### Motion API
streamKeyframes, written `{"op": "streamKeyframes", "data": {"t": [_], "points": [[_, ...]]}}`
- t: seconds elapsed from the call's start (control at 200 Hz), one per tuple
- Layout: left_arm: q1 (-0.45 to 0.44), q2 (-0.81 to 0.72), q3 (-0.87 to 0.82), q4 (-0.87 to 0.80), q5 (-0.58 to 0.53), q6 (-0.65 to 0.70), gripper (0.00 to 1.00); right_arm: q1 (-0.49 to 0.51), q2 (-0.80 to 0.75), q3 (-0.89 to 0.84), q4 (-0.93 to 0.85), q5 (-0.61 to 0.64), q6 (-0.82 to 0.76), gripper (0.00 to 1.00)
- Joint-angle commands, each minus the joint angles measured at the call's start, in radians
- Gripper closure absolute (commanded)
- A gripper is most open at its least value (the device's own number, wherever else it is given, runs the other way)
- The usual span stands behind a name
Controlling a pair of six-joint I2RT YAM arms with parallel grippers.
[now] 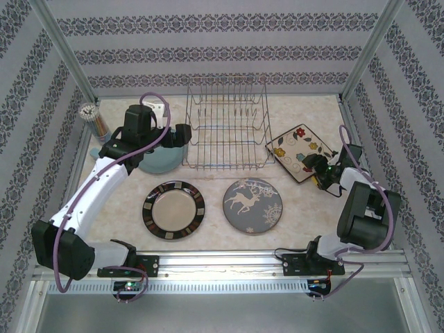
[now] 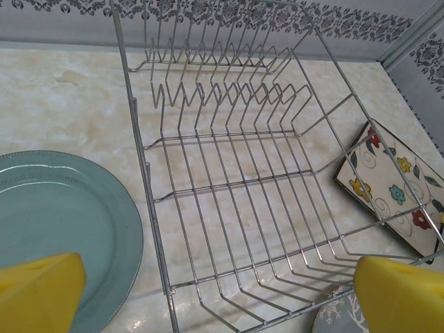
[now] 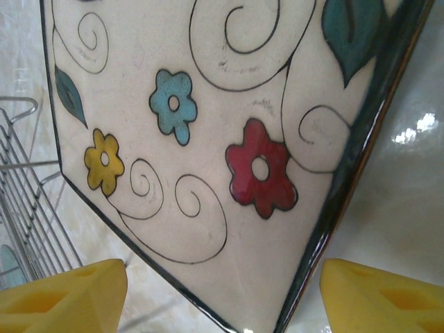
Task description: Load the plates into the dish rack
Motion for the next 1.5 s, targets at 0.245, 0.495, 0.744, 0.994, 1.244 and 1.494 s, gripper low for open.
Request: {"op": "streamKeyframes", "data": {"t": [0.245, 0.495, 0.744, 0.994, 1.244, 1.494], "points": [[-0.001, -0.004, -0.013, 0.036, -0.019, 0.023, 0.00, -0.046, 0.047, -0.003, 0.072, -0.059, 0.022, 0.30], [-0.001, 0.002, -0.016, 0.041, -0.021, 0.022, 0.00, -0.068, 0.068, -0.007, 0.110, -0.073, 0.042, 0.36], [-0.001, 0.006, -0.017, 0.044, -0.018, 0.020, 0.00, -0.076, 0.100, -0.009, 0.144, -0.079, 0.052, 0.41], [-0.001, 0.007, -0.023, 0.049, -0.017, 0.019, 0.00, -0.076, 0.147, -0.011, 0.202, -0.099, 0.061, 0.46], [-0.001, 0.008, -0.022, 0.050, -0.022, 0.023, 0.00, -0.079, 0.163, -0.014, 0.242, -0.105, 0.065, 0.51], [0.000, 0.009, -0.022, 0.050, -0.021, 0.025, 0.00, -0.093, 0.159, -0.017, 0.261, -0.121, 0.072, 0.52]]}}
